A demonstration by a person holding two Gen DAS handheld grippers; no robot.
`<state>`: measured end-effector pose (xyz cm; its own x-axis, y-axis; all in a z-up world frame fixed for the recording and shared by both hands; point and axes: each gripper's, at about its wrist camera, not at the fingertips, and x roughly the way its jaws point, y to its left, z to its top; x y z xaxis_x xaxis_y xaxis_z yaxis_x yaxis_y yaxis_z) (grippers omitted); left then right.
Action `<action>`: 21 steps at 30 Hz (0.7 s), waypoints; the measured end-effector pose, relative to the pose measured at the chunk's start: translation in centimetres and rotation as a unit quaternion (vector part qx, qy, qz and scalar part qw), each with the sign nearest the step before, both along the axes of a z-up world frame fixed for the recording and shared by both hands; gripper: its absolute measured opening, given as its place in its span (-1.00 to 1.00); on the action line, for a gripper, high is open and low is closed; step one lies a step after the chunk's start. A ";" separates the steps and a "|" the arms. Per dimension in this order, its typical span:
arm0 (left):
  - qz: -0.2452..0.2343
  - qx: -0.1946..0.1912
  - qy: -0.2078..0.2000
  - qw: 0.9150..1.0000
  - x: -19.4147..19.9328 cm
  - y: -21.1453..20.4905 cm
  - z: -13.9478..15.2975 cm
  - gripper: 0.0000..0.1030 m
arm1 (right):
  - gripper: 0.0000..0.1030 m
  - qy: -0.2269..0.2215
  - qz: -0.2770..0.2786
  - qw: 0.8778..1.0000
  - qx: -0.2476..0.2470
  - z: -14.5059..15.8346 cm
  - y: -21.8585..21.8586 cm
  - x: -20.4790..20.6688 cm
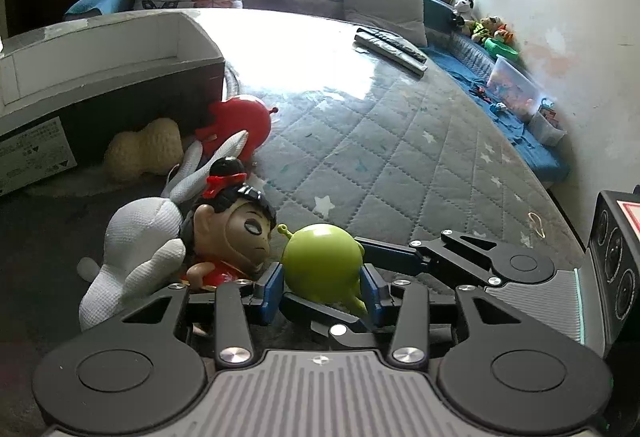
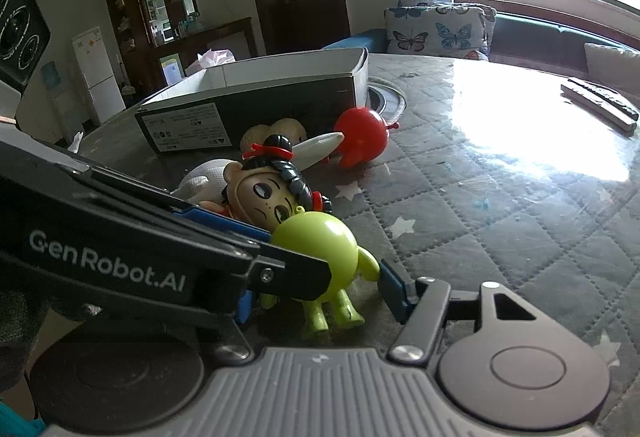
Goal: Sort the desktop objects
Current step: 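Close the left tool on the green alien figure, then carry the green alien into the white box and open the left tool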
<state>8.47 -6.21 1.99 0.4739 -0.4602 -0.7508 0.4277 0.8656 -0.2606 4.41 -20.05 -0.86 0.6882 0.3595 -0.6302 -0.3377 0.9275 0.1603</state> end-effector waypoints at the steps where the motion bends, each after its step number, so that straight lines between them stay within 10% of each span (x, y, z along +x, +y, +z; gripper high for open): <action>1: 0.000 -0.002 -0.002 1.000 0.0 0.0 0.1 -0.13 | 0.24 -0.002 -0.001 1.000 -0.002 0.2 0.0 0.0; 21: 0.051 -0.031 -0.096 0.994 7.1 3.6 7.7 -0.13 | 0.24 -0.095 0.049 0.993 -0.040 8.0 3.9 8.4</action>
